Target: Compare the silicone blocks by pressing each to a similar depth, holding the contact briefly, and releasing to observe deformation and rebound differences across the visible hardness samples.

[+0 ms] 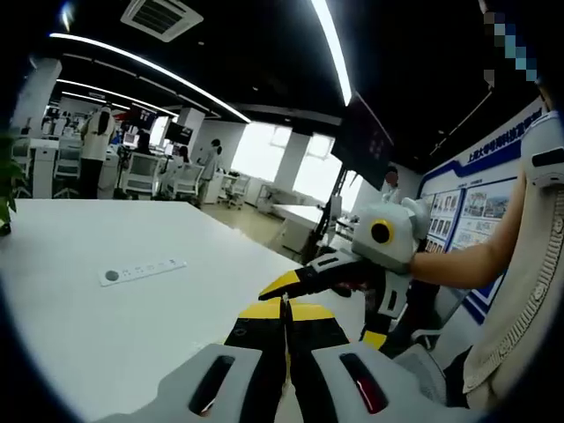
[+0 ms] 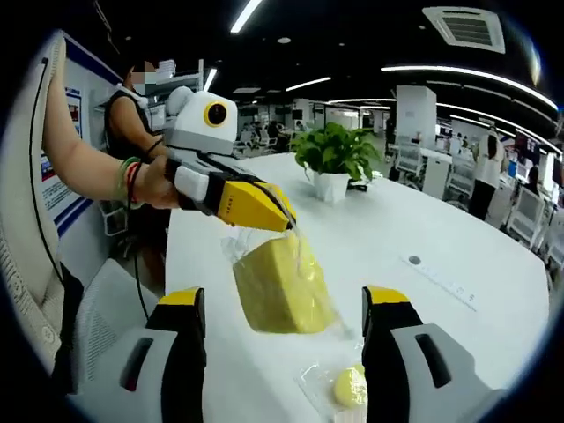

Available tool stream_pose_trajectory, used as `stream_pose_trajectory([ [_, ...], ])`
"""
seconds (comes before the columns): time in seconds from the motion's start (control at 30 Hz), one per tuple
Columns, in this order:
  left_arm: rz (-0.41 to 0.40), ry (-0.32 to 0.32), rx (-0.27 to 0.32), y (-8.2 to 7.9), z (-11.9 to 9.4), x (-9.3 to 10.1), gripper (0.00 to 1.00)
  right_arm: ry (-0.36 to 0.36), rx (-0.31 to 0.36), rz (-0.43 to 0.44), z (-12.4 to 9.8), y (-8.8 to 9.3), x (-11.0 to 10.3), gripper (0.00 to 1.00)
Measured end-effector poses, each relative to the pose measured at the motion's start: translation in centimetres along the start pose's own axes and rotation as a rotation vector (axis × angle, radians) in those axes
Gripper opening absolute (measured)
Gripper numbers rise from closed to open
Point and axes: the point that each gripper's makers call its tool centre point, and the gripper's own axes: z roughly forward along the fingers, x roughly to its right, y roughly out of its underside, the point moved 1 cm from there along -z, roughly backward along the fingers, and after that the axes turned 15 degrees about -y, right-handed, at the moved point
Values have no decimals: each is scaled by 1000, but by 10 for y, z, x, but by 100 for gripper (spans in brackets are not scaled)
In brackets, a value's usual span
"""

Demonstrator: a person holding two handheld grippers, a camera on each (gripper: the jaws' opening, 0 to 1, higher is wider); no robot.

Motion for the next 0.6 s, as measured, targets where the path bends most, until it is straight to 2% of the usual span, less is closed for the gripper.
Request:
stream_pose_trajectory([
  [0.17, -20, -23, 13, 0, 1, -6, 0, 75, 69, 39, -13, -1, -1, 70],
  [0.27, -33, -38, 22, 1, 0, -9, 0, 124, 82, 37, -22, 1, -3, 68],
  [0.37, -35, -56, 24, 3, 0, -12, 0, 165, 130, 96, -31, 3, -5, 69],
  [0.43, -46, -65, 23, 5, 0, -15, 0, 217, 159, 83, -41, 1, -4, 68],
  [0.47, -48, -69, 24, 5, 0, -16, 0, 220, 172, 94, -44, 2, -7, 67],
  [0.53, -63, -76, 25, 8, 1, -19, 0, 268, 178, 62, -53, 4, -9, 64],
  [0.6, -75, -88, 25, 10, 1, -22, 0, 299, 175, 66, -61, 11, -13, 63],
])
